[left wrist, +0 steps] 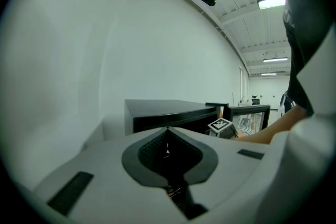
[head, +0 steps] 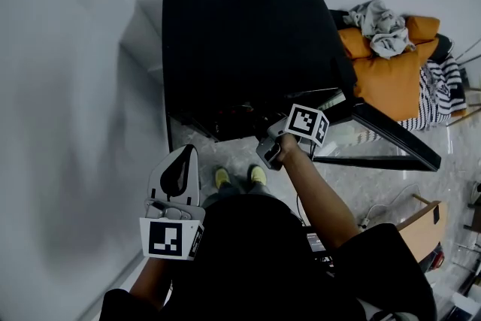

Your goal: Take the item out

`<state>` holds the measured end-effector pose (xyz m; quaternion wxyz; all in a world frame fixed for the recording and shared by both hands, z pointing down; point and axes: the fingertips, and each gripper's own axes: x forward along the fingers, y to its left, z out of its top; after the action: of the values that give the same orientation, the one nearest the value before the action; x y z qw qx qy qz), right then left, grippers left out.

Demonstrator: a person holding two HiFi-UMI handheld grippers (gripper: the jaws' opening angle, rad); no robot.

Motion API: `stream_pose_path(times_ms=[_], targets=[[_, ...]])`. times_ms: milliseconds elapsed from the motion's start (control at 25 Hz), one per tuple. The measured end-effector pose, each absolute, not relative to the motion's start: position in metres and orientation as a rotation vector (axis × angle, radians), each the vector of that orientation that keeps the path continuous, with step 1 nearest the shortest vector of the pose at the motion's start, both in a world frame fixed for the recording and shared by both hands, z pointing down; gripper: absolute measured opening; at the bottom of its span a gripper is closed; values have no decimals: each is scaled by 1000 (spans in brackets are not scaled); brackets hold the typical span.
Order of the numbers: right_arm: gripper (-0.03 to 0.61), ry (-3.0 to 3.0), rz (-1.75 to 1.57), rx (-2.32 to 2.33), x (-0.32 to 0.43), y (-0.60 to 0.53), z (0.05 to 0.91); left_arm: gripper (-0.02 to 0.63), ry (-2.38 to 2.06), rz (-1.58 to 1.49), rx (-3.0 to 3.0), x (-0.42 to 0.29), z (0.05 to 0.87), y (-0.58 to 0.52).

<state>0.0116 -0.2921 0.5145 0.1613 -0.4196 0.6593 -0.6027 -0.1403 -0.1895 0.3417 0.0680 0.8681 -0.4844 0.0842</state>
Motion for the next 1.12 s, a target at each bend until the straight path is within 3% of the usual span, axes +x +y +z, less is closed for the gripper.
stream_pose_path(times_ms=[680,1120], targets=[[60,1816,-1762,-1132,13,-289,520,9,-1460,253,2615,-140,341,-188],[20,1709,-1840,-1088,15,-279,520,9,-1438,252,2619,-135,344,-187]])
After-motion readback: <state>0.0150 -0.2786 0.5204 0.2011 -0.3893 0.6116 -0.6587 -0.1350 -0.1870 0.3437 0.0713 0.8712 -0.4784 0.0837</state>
